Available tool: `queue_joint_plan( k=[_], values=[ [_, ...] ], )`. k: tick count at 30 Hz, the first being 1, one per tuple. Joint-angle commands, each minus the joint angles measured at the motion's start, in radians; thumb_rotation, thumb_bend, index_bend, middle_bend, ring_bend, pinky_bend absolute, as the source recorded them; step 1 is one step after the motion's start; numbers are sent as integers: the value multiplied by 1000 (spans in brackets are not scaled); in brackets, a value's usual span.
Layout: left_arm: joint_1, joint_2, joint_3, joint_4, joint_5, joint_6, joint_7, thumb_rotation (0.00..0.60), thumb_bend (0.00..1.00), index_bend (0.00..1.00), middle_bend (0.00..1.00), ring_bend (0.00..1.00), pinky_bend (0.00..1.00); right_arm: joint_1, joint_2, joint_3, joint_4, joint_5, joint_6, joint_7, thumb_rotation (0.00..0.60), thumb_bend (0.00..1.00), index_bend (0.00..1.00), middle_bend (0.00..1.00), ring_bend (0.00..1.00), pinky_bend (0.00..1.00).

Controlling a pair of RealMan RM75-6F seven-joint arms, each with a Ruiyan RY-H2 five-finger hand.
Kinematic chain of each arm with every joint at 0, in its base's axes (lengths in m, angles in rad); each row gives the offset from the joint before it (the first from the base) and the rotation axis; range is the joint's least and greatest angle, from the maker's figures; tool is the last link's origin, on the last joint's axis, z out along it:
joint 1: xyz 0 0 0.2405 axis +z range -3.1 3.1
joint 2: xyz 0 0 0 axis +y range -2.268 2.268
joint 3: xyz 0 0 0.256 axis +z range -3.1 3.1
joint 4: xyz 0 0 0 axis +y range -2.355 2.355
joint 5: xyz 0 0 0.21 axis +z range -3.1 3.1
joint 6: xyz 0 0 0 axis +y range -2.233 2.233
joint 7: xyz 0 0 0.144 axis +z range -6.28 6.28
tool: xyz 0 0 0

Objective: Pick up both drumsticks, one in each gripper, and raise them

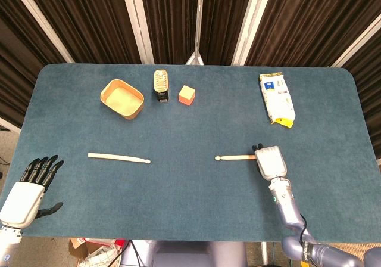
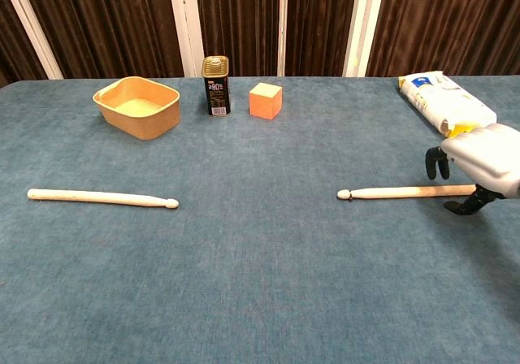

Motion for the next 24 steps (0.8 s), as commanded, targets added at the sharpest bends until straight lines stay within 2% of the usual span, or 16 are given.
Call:
queue_joint_plan(
  k=[1, 8, 24],
  values=[
    [0, 1, 0, -1, -1, -2, -1, 600, 66, 0, 0, 0, 0, 17, -27, 3, 47, 10, -7, 8, 600, 310, 462, 442, 801, 821],
    [-2, 1, -1, -3, -6, -7, -2, 600, 66, 0, 0, 0, 0, 33, -52, 7, 106, 25, -10, 27, 600, 310, 512, 460, 801, 821],
    [-2, 2, 1, -3, -1, -5, 1, 600, 66, 0, 0, 0, 0, 31, -53, -5, 142, 42, 1, 58, 600, 311, 528, 477, 801, 821]
  ],
)
